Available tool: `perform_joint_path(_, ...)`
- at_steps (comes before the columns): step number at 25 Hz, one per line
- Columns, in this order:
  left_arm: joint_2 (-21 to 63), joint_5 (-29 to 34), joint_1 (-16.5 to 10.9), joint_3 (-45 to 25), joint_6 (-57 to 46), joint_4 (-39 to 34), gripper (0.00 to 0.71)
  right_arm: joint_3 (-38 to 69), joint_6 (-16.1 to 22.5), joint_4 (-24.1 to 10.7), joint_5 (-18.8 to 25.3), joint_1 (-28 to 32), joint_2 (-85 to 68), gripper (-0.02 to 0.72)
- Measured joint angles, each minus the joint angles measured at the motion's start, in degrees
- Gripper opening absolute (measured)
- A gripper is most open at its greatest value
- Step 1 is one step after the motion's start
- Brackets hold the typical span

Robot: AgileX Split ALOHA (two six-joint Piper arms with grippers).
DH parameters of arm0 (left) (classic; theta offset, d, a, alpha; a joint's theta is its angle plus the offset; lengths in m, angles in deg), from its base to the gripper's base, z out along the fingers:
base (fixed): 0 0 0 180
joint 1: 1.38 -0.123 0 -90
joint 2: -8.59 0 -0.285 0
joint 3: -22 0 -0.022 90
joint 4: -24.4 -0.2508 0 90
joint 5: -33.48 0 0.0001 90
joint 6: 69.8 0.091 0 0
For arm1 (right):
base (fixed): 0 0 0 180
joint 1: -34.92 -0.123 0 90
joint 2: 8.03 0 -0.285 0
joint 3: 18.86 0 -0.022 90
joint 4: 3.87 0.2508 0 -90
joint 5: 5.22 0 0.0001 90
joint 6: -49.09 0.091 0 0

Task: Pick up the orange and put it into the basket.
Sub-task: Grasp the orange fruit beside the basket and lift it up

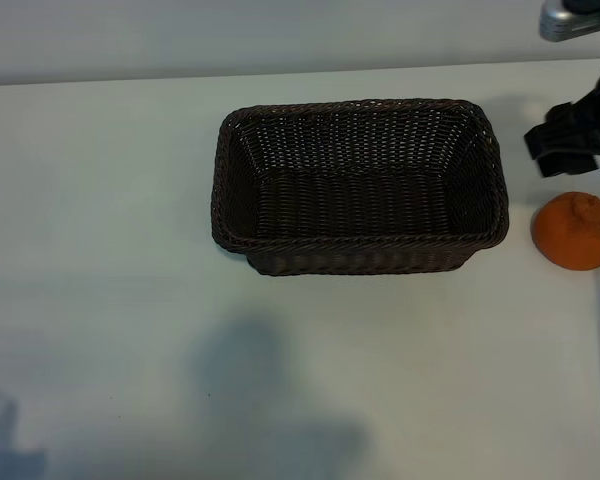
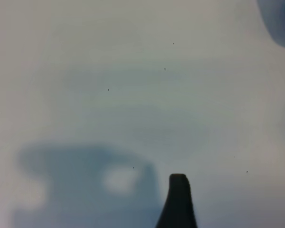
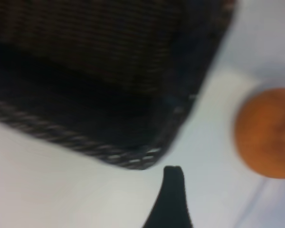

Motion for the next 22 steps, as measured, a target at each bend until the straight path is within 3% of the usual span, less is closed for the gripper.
perform_joint_path(4, 0.00, 0.00, 0.00, 0.00, 0.00, 0.00, 0.594, 0.00, 5.06, -6.54, -0.17, 0.00, 0.83, 0.595)
perform_joint_path(6, 0.00, 0.00, 0.08, 0.00, 0.00, 0.00, 0.594, 0.00, 6.25, -8.20, -0.21, 0.00, 2.73, 0.595)
perform_joint_path(13, 3.11, -0.03, 3.60, 0.00, 0.00, -0.05, 0.594, 0.00, 10.33, -8.94, -2.75, 0.00, 11.55, 0.595)
perform_joint_path(18, 3.22, -0.03, 3.91, 0.00, 0.00, -0.05, 0.594, 0.00, 13.89, -9.18, -5.91, 1.44, 14.72, 0.595)
perform_joint_path(22, 3.22, -0.03, 3.91, 0.00, 0.00, -0.05, 0.594, 0.00, 14.35, -9.18, -6.98, 3.87, 16.36, 0.595)
